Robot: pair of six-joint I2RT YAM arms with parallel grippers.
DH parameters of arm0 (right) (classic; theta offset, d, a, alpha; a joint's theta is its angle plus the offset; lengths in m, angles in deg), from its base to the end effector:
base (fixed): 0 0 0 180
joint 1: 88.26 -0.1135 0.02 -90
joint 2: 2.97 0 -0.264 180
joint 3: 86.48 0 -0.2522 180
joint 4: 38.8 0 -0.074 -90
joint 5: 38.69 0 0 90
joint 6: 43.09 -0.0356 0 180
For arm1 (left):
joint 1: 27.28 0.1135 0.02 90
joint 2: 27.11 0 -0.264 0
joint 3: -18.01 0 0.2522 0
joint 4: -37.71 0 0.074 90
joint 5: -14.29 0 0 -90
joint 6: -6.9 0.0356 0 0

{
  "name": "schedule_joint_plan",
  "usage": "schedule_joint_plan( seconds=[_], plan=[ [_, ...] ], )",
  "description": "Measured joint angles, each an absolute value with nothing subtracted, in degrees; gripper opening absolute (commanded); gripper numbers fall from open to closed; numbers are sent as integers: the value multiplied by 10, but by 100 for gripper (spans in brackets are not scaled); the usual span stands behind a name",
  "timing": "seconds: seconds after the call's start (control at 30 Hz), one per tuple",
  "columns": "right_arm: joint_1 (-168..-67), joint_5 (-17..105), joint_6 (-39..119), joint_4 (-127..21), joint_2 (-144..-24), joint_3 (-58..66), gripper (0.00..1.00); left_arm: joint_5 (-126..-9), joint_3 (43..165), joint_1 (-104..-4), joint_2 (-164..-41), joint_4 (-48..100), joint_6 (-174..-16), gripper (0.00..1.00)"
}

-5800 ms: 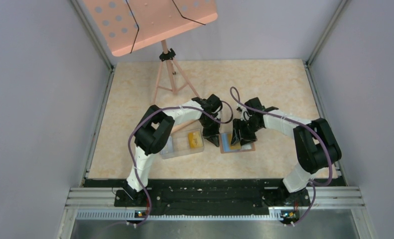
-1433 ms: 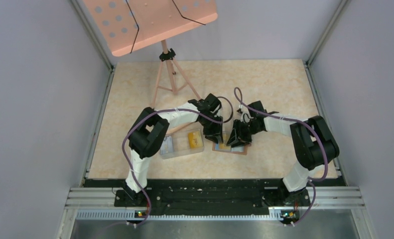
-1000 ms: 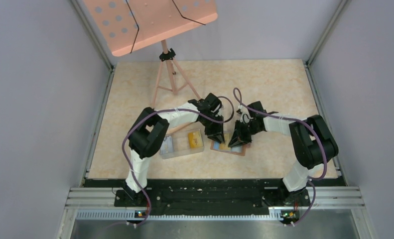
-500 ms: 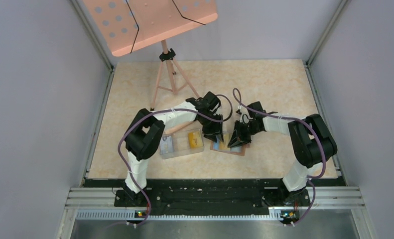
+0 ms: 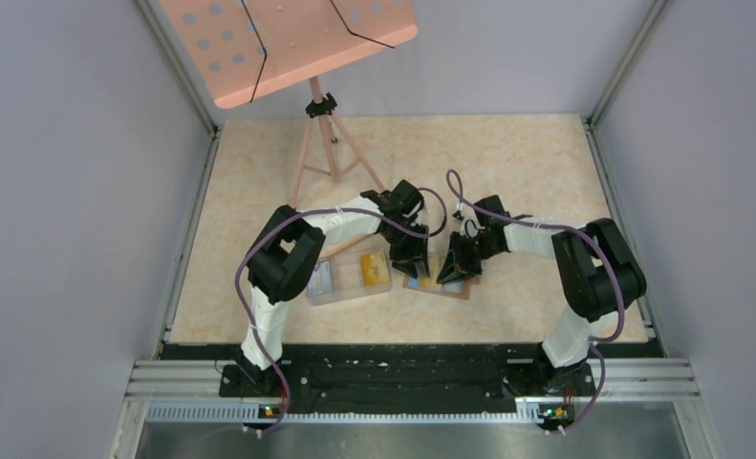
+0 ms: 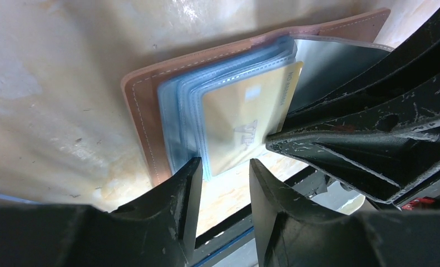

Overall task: Put the credit cards into the card holder
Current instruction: Insert the credit card into the card holder.

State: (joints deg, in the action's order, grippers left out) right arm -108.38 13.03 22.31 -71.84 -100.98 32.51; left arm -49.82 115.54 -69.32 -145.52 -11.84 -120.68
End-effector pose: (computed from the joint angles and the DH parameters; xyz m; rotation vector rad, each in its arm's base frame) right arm 0.2675 0.1215 0.1273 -0.0630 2.8757 1.1137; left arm 0.2991 -0.2906 0.1559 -0.2348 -2.9835 0.8582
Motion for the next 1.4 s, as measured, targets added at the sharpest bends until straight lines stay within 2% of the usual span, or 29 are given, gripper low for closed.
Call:
schedule_joint_plan(
  seconds=[0.07,0.2,0.53,0.73,0.93,1.03,1.13,1.23,1.33,1.4],
  plan=[
    [-1084,130,223,-718,-1010,325,13,-498,1155,-693,-1456,-118,-1207,51],
    [-1084,125,224,-718,-1010,325,13,-492,1156,-693,-1457,-116,-1213,52],
    [-1083,121,224,-715,-1010,326,14,-468,1143,-690,-1456,-91,-1221,38],
    [-1083,109,222,-704,-1010,336,15,-451,1120,-685,-1438,-62,-1231,35],
    [-1084,91,218,-686,-1010,336,21,-425,1119,-690,-1415,-21,-1238,33],
    [-1084,88,215,-681,-1010,336,26,-421,1119,-690,-1408,-14,-1239,37],
    [-1084,89,213,-681,-1010,336,37,-437,1119,-690,-1406,-23,-1234,45],
    [-1084,94,212,-686,-1008,336,45,-465,1119,-688,-1405,-51,-1226,47],
    [-1084,100,214,-693,-992,336,46,-487,1119,-683,-1405,-74,-1219,47],
    [-1084,105,214,-698,-978,336,38,-496,1117,-677,-1405,-79,-1218,46]
  ],
)
